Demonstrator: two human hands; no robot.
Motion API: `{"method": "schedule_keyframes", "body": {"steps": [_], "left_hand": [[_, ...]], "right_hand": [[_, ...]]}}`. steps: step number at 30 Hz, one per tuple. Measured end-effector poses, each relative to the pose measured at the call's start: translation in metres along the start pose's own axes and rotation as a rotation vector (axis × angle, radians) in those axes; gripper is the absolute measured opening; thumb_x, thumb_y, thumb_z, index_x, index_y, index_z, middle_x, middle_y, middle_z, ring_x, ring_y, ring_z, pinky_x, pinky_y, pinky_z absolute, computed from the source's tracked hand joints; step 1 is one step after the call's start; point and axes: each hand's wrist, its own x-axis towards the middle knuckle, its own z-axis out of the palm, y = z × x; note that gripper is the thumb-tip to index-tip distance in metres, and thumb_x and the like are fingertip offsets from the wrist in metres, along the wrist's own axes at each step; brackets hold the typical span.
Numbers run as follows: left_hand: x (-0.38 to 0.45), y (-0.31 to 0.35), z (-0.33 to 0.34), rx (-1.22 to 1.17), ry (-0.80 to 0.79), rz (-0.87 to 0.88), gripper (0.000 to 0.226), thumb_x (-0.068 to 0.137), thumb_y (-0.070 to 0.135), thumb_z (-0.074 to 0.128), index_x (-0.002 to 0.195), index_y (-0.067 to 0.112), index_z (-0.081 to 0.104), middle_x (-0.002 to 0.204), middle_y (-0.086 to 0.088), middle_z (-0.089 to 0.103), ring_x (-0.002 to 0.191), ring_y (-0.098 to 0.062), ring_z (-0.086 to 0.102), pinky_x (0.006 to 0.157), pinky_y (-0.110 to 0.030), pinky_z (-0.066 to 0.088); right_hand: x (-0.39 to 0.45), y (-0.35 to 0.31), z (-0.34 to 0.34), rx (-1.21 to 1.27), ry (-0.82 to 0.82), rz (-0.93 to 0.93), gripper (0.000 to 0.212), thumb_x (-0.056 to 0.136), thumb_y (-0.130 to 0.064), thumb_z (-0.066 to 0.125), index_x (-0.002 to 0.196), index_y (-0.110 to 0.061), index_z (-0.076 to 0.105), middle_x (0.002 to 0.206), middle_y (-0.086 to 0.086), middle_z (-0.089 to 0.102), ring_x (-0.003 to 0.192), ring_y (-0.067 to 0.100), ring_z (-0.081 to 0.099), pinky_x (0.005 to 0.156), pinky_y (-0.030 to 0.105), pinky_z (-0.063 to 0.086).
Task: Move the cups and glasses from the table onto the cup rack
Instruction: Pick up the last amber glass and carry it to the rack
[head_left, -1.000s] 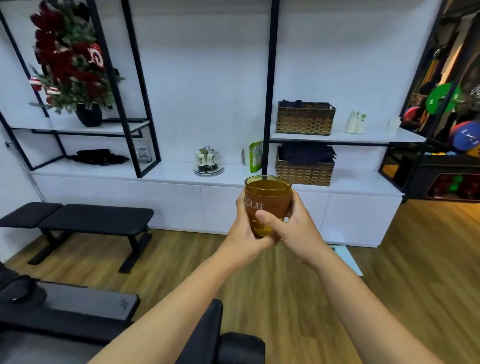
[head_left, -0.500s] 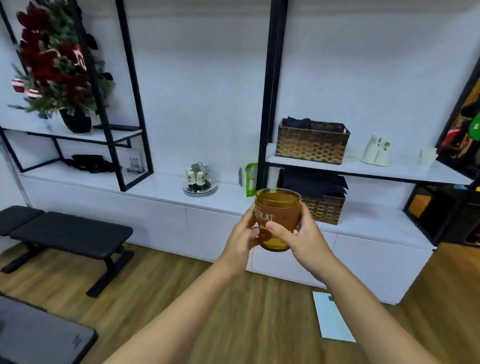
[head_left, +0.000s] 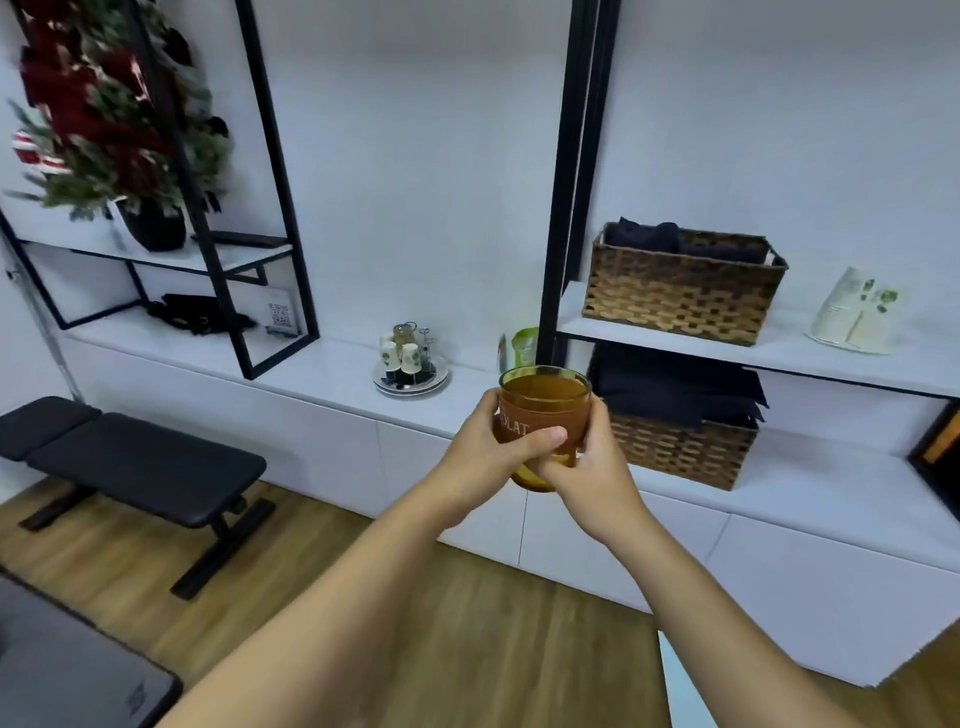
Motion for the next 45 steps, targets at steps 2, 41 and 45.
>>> {"method": "schedule_keyframes", "body": {"steps": [2, 41, 45], "left_hand": [[0.030, -0.009, -0.014, -0.016, 0.021, 0.015, 0.081, 0.060, 0.057, 0.087, 0.130, 0.034, 0.055, 0.122, 0.008, 0.071, 0.115, -0.012, 0.067, 0.101, -0.040, 0.056], [0.616, -0.131, -0.291, 0.745, 0.502, 0.296, 0.046, 0.101, 0.051, 0.049, 0.145, 0.049, 0.035, 0.139, 0.011, 0.040, 0.092, -0.013, 0.064, 0.072, -0.041, 0.059], [0.654, -0.139, -0.319, 0.904, 0.380, 0.260, 0.043, 0.104, 0.052, 0.032, 0.147, 0.054, 0.029, 0.152, 0.013, 0.033, 0.086, -0.019, 0.067, 0.073, -0.039, 0.056]], "right_hand": [[0.034, 0.009, 0.007, -0.010, -0.023, -0.023, 0.087, 0.078, -0.020, 0.085, 0.147, -0.030, 0.032, 0.119, -0.028, 0.053, 0.103, -0.021, 0.054, 0.073, 0.006, 0.050], [0.666, 0.203, 0.210, 0.030, -0.140, 0.049, 0.062, 0.079, -0.028, 0.082, 0.114, -0.041, 0.032, 0.117, -0.005, 0.060, 0.094, 0.001, 0.065, 0.073, 0.015, 0.050], [0.704, 0.213, 0.218, -0.014, -0.097, 0.046, 0.061, 0.077, -0.029, 0.084, 0.114, -0.039, 0.036, 0.117, -0.001, 0.061, 0.095, 0.005, 0.065, 0.071, 0.012, 0.048]]}}
